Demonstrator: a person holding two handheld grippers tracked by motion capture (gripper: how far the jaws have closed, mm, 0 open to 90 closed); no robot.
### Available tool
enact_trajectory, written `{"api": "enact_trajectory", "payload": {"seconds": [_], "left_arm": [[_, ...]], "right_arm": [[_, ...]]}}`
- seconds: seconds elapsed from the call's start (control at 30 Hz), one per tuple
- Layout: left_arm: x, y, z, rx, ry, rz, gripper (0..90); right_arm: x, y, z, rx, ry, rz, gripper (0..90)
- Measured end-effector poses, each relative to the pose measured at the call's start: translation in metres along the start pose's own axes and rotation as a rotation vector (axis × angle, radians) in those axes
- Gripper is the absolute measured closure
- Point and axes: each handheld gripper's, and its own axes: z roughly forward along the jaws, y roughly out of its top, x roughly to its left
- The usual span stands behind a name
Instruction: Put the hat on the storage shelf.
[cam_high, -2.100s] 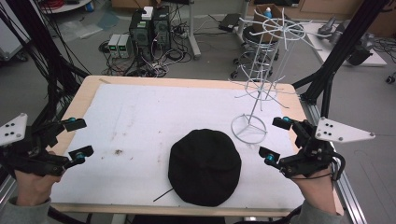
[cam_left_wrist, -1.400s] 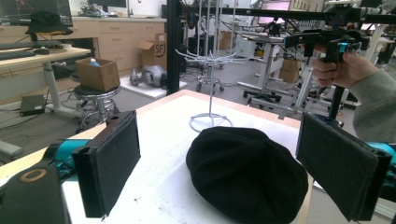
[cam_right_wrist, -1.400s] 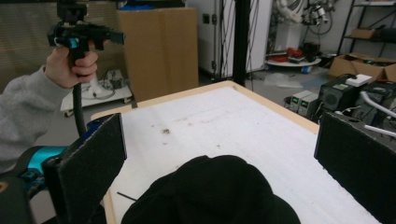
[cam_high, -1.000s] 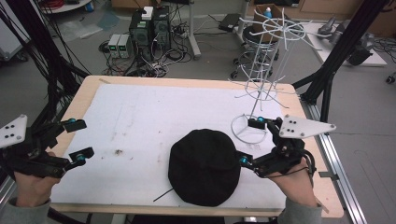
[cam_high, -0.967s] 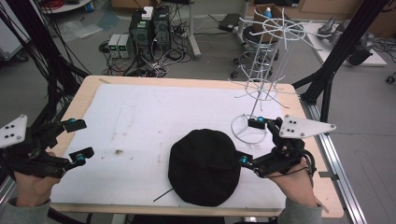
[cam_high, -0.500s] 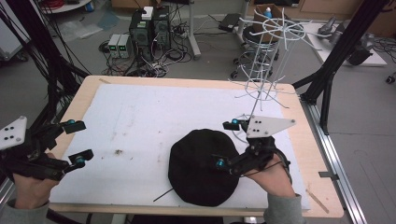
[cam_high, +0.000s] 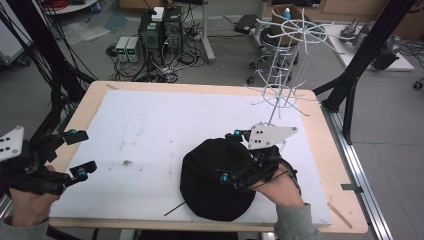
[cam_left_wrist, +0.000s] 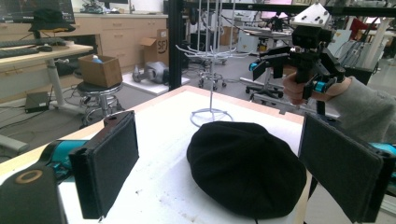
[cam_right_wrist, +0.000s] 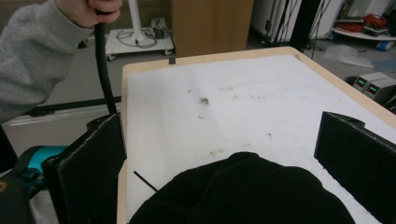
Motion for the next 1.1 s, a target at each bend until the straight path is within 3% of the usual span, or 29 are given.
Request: {"api": "enact_trajectory", "payload": {"seconds": [0.47,0.77,0.87,0.97,1.03,1.1], "left_arm": [[0.002,-0.001,0.005,0.013,-0.006,-0.006,12.6],[0.004,0.000,0.008,0.009,-0.016,-0.008,12.6],[0.005,0.000,0.009,0.009,-0.021,-0.008,12.6],[0.006,0.000,0.011,0.008,-0.026,-0.007,12.6],[0.006,0.000,0.013,0.010,-0.032,-0.007,12.6],[0.006,0.000,0.015,0.013,-0.035,-0.008,12.6]], "right_arm": [[0.003,-0.022,0.017,0.070,0.070,-0.034,1.2],[0.004,-0.039,0.029,0.121,0.044,-0.021,1.2],[0.005,-0.044,0.033,0.114,0.052,-0.028,1.2],[0.005,-0.053,0.038,0.153,0.036,-0.015,1.2],[0.010,-0.054,0.043,0.193,0.018,-0.046,1.2],[0.011,-0.054,0.043,0.191,0.016,-0.050,1.2]]}}
